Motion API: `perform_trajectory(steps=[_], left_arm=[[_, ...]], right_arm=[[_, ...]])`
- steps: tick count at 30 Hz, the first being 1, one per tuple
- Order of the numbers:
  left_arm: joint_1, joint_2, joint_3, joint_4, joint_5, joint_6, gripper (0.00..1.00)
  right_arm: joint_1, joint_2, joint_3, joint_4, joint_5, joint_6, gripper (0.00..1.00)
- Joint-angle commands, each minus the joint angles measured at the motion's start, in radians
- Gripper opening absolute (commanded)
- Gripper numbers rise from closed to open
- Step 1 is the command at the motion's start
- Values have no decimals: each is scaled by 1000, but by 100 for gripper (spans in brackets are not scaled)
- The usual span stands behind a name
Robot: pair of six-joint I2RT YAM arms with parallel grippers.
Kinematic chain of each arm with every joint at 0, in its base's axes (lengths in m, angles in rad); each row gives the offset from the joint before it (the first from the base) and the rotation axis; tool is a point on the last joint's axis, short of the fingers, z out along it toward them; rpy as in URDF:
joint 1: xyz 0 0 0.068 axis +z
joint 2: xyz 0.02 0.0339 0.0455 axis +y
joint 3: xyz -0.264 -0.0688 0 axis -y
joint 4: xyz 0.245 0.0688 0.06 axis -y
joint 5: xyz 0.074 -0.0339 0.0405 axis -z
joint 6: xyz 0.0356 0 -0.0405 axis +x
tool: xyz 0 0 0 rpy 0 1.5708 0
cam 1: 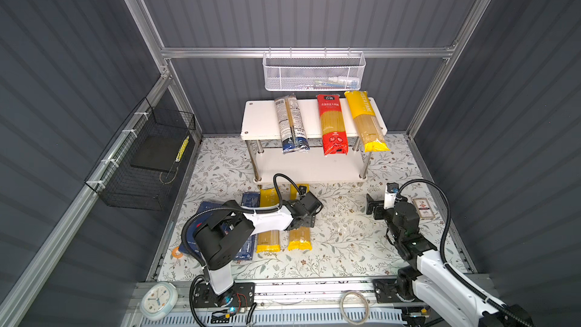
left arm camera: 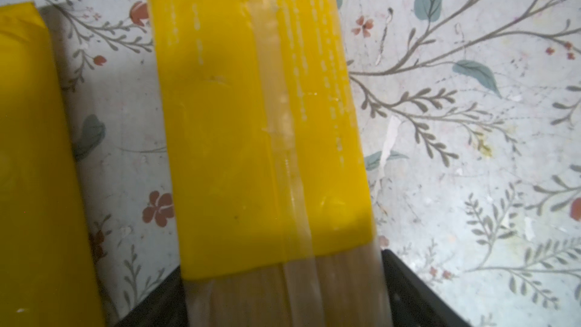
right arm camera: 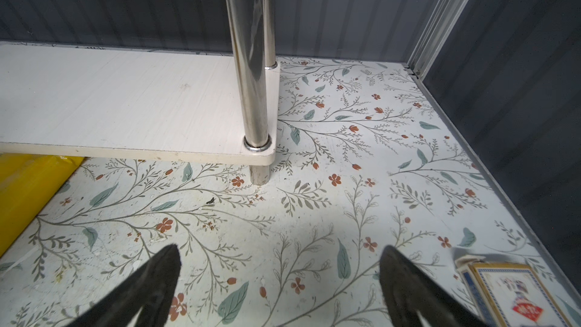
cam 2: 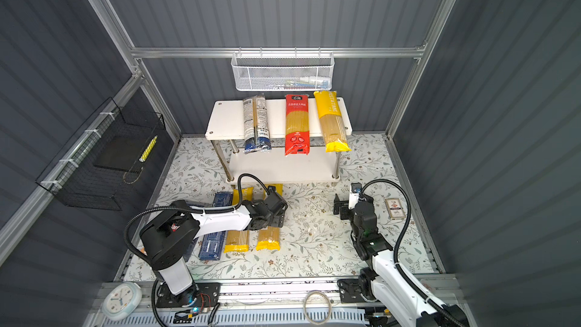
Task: Arrange pasta packages on shelves
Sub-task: Pick up the pasta bag from the center of the table.
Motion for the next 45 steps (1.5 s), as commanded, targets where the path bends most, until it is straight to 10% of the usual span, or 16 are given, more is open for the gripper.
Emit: perform_trajectory(steps=[1, 19, 45], left_arm=[[-7, 69, -41, -24, 125, -15, 72], [-8, -11, -42, -79, 107, -1, 33], [-7, -441, -99, -192, 26, 42, 26]], right_arm=[[-4, -9, 7, 18, 3, 3, 99], [-5, -10, 6, 16, 5, 5, 99], [-5, -15, 7, 11, 11, 8, 99]])
